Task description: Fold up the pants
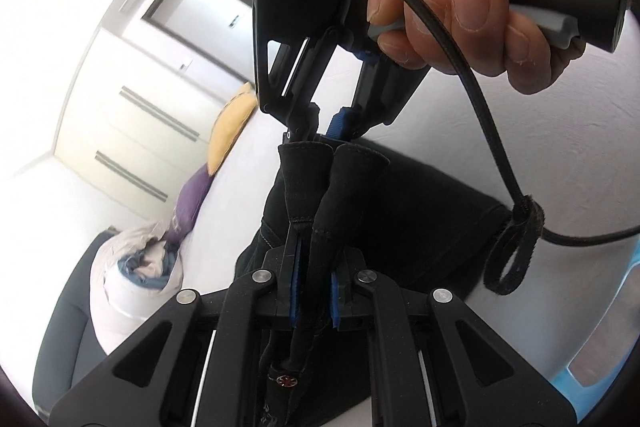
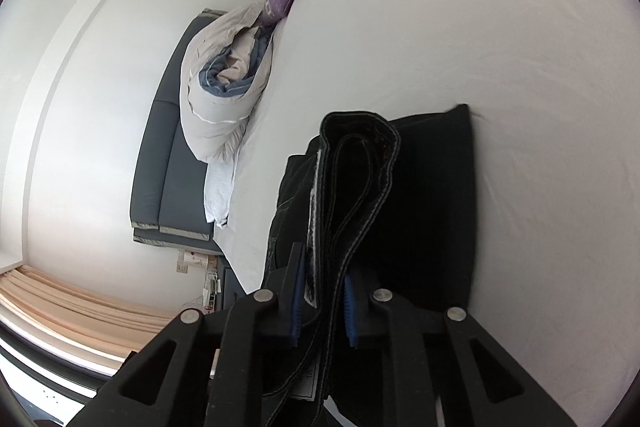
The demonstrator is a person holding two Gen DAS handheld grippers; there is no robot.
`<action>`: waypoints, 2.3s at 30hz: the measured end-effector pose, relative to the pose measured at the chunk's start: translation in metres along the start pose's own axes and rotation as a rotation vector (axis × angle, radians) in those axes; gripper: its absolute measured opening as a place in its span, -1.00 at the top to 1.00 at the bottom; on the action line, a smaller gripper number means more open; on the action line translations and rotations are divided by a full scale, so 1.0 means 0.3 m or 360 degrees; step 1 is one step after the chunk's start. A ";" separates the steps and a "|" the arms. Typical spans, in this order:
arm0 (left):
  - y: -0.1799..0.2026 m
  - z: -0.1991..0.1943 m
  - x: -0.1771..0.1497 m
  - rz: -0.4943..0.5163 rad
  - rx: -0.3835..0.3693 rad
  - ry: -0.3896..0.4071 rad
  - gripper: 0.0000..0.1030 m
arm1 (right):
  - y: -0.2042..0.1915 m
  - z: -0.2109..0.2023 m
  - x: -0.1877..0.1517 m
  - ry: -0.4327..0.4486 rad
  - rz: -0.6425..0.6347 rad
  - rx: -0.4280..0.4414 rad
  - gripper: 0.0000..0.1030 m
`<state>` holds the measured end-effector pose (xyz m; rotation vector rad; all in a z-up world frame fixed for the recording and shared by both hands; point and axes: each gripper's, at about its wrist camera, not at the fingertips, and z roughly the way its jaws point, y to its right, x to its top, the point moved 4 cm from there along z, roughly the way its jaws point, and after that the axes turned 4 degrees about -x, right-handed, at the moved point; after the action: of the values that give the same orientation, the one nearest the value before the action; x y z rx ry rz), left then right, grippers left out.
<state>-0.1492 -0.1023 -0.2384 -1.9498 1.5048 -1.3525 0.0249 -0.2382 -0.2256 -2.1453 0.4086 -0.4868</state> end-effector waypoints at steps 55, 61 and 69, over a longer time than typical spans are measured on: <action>-0.177 0.142 -0.187 -0.1051 -0.0826 -0.0232 0.75 | -0.031 -0.007 0.020 -0.0006 -0.0057 0.0167 -0.16; -0.287 0.089 -0.246 -0.1253 -0.0904 -0.0230 0.75 | 0.146 -0.034 0.024 0.0042 0.0080 0.0009 0.36; -0.642 0.198 -0.445 -0.1670 -0.0790 -0.0236 0.75 | 0.161 -0.299 -0.031 0.0227 0.0089 -0.0104 -0.40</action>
<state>0.0098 0.0733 -0.1911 -3.3247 0.7398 -1.1247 -0.0317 -0.3229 -0.2184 -2.1625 0.5697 -0.6037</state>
